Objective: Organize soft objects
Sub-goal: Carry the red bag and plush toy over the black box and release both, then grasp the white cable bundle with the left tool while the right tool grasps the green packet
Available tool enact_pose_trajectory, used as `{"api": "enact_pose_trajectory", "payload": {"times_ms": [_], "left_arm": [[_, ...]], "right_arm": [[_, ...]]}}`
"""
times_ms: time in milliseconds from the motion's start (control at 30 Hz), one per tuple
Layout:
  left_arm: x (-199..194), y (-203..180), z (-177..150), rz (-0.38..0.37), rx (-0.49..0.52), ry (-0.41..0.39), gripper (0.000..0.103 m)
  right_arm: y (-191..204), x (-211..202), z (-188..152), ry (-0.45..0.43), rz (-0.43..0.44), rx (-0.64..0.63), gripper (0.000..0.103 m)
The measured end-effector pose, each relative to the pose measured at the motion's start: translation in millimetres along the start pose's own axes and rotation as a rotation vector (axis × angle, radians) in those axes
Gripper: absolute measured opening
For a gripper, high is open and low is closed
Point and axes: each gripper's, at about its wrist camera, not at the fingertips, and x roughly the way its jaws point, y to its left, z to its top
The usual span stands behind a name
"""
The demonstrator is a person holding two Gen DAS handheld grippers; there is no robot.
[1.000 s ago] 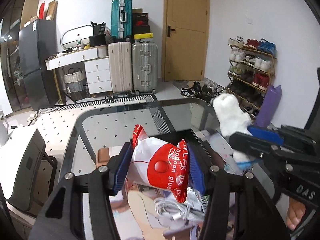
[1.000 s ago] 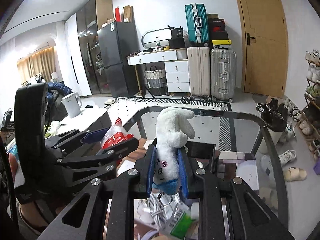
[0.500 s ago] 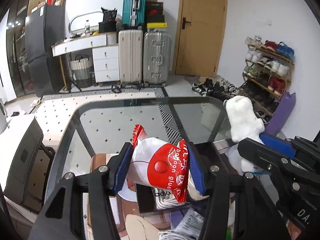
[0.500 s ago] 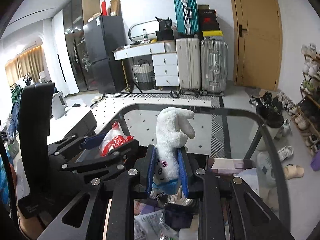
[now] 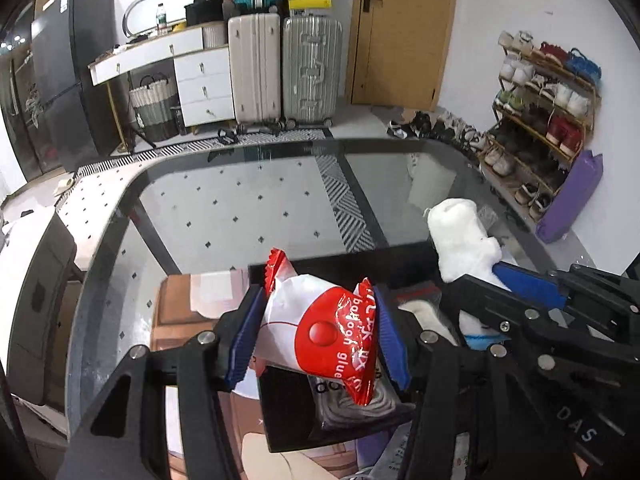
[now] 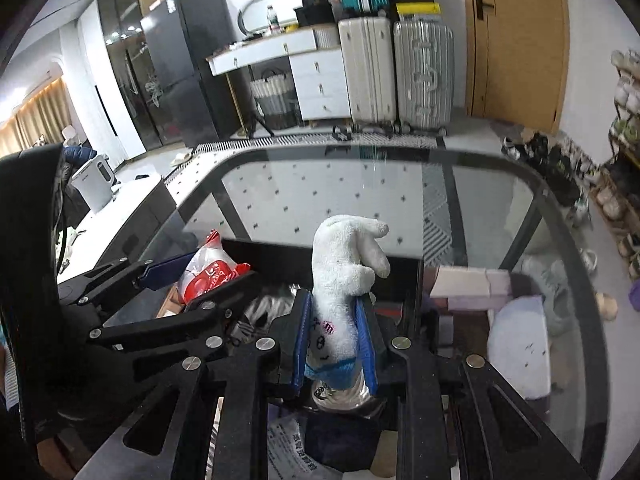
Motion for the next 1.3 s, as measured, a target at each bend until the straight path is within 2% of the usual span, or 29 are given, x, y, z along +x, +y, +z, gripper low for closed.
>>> {"api": "enact_pose_trajectory", "payload": {"times_ms": [367,700,800,867,1033,1200,1300], "left_arm": [[7,-8,-8,0.002,0.013,0.054,0.054],[5,-4,-7,-0.014,0.006,0.062,0.062],[4,-2,-7,-0.027,-0.003,0.062,0.066],[1,0,-8,-0.036,-0.008,0.061,0.067],[-11,0,-8,-0.047,-0.01,0.06,0.073],[-27,-1,-11,0.032,0.007,0.054,0.075],[-40,7,-19,0.034,-0.022,0.053,0.08]], "right_arm": [[-16,24,-15,0.101,0.019,0.034,0.022],[-21,18,-22,0.108,0.035,0.059,0.028],[-24,13,-21,0.098,0.041,0.067,0.035],[-24,5,-22,0.085,0.041,0.071,0.044],[-22,-14,-26,0.073,0.057,0.067,0.045],[-14,-37,-35,0.08,0.088,0.063,0.045],[-7,-50,-43,0.084,0.1,0.057,0.045]]}}
